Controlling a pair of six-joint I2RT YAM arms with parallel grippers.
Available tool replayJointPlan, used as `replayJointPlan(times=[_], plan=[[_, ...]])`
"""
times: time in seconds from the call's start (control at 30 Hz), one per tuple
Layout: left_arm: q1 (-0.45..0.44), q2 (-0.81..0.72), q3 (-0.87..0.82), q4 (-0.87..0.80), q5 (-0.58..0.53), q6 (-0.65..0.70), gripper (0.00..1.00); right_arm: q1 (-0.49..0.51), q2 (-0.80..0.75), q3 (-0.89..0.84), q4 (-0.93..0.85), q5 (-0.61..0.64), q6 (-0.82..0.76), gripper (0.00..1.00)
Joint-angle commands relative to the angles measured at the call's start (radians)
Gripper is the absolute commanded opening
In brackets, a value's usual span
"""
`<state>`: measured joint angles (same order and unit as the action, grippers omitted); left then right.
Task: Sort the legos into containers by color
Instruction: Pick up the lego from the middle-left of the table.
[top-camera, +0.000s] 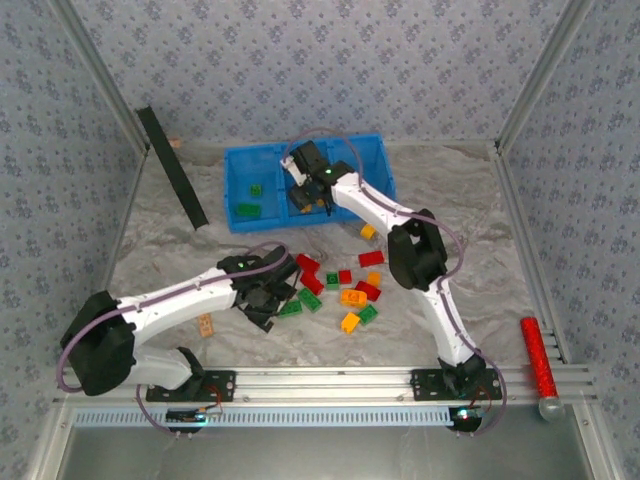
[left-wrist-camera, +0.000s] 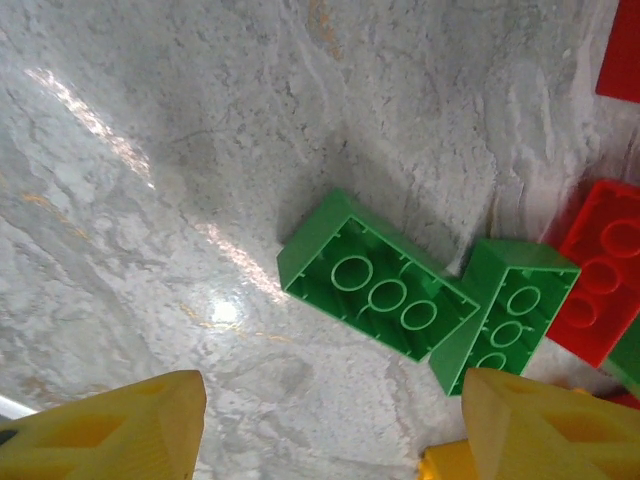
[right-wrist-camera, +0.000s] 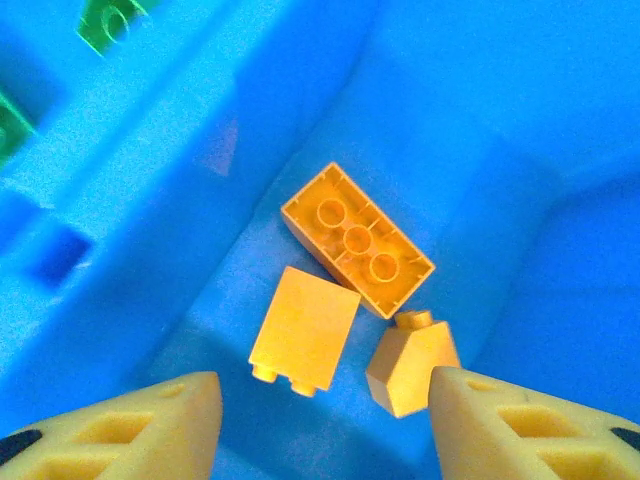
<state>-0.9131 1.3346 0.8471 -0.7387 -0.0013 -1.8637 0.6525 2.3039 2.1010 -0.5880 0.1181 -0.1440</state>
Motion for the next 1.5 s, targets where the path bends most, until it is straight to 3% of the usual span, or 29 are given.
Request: replayJointPlan(times=[0.0, 0.23, 0.6, 1.1, 1.23, 1.47], plan=[[-0.014, 0.037, 0.022, 0.017, -0.040, -0.139, 0.69, 0.000, -0.139, -0.064, 0.063, -0.033, -0.033, 0.62], [-0.017, 0.101, 0.006, 0.087, -0.036, -0.204, 0.70, -0.021, -0.284, -0.199, 0.084, -0.013, -0.012, 0.67], [-0.018, 0.143, -0.008, 0.097, -0.027, -0.251, 0.69, -0.133, -0.619, -0.603, 0.169, -0.019, 0.112, 0.69], [-0.017, 0.192, -0.045, 0.151, -0.042, -0.308, 0.69, -0.166, -0.751, -0.783, 0.128, -0.036, 0.155, 0.69], [-0.017, 0.224, -0.043, 0.184, -0.033, -0.309, 0.66, -0.165, -0.807, -0.843, 0.097, -0.038, 0.170, 0.69], [-0.007, 0.259, -0.039, 0.206, -0.015, -0.290, 0.50, -0.165, -0.901, -0.967, 0.053, -0.026, 0.211, 0.68]])
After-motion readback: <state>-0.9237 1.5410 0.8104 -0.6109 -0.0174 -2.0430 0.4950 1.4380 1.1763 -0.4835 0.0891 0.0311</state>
